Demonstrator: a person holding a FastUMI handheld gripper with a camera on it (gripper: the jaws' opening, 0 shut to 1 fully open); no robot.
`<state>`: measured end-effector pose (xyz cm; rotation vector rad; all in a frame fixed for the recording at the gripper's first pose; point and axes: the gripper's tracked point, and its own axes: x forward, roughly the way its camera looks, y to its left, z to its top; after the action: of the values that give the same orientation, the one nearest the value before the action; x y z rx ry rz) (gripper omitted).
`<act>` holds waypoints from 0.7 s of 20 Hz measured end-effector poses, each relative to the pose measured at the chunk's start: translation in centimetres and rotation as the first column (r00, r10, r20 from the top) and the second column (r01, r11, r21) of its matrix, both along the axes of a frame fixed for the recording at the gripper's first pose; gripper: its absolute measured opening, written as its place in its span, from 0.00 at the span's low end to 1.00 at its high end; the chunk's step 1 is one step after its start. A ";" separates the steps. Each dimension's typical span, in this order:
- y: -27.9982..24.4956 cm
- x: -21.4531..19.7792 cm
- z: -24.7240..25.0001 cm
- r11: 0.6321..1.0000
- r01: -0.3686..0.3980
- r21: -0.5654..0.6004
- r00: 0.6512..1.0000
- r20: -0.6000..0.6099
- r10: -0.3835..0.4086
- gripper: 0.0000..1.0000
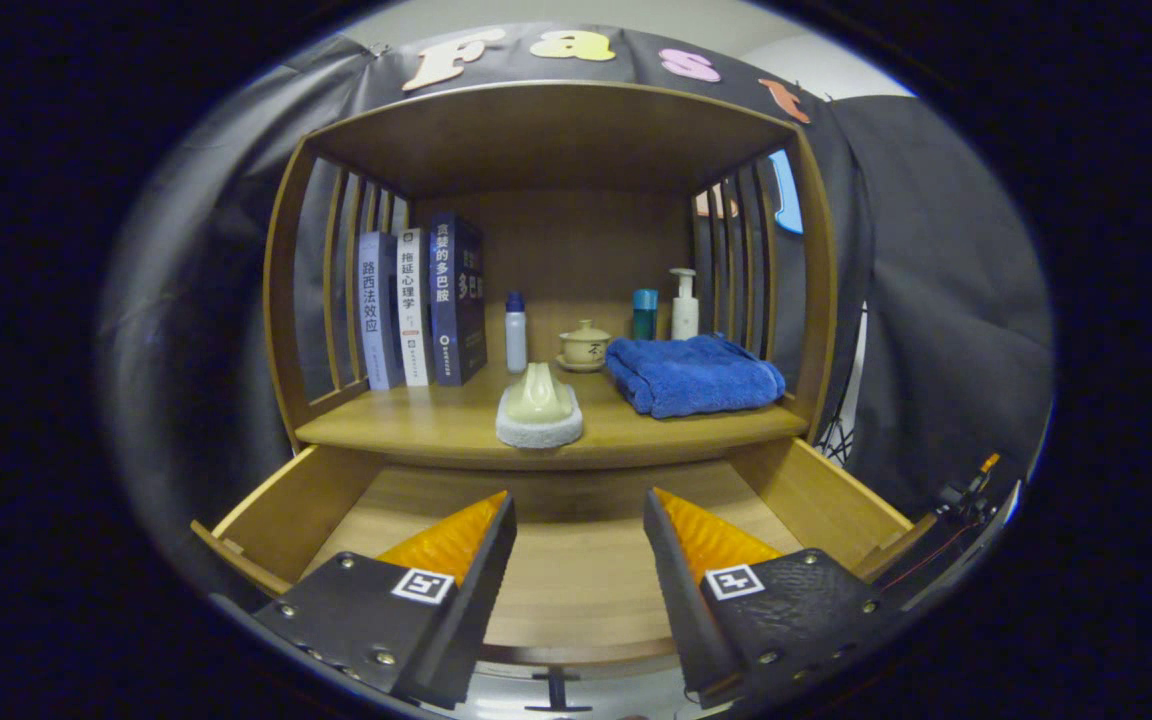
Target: Pull open the drawer, take out the items inside it, and place them on the countertop above the cabinet.
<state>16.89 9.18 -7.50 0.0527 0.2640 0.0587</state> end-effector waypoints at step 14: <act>-1.1 -5.7 -1.9 0.998 0.001 0.064 0.999 0.043 -0.003 0.77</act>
<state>11.14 8.06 -9.40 0.1153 0.2185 0.0663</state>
